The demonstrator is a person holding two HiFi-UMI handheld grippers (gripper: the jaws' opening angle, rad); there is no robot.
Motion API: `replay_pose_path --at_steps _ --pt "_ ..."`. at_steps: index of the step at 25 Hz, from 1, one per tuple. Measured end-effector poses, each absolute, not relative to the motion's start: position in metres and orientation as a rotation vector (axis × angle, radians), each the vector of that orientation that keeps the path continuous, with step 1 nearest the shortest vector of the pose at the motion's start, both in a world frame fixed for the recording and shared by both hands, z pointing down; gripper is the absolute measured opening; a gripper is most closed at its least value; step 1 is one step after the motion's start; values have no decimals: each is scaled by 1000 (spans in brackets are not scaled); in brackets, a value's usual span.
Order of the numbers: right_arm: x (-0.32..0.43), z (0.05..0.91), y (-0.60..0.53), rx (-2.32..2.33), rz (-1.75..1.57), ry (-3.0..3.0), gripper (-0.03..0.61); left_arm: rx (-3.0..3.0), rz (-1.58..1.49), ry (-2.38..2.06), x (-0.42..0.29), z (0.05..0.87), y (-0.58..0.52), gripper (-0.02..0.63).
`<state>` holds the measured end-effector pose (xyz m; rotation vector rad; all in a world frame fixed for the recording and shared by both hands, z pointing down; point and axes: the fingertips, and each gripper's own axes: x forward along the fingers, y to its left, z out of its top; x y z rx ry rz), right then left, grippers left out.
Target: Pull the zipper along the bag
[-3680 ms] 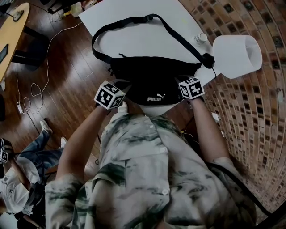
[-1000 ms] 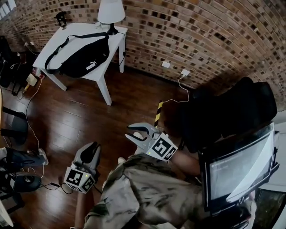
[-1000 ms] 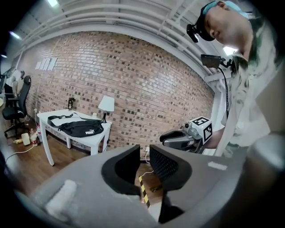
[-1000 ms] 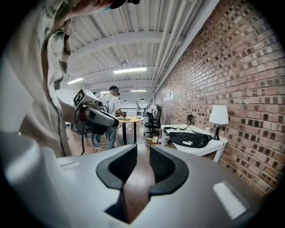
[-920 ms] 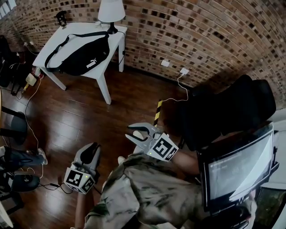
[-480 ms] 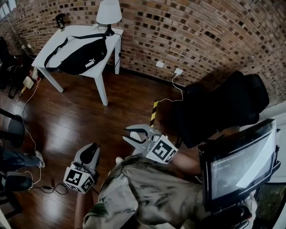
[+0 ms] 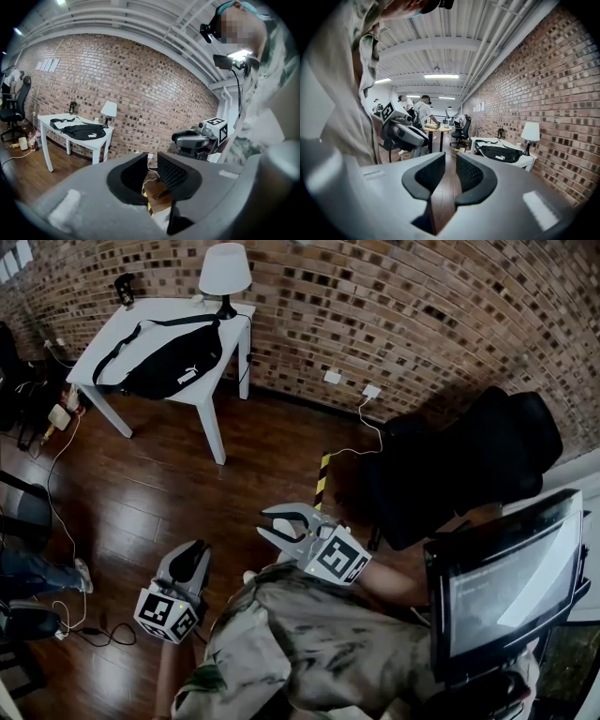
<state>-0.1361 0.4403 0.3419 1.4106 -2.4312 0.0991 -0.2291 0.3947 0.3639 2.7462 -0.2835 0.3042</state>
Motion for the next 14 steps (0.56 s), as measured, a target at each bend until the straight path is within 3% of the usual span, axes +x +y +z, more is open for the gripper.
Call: replay_pose_path --at_steps 14 --pt "-49 359 375 1394 116 -2445 78 2700 321 -358 -161 386 331 71"
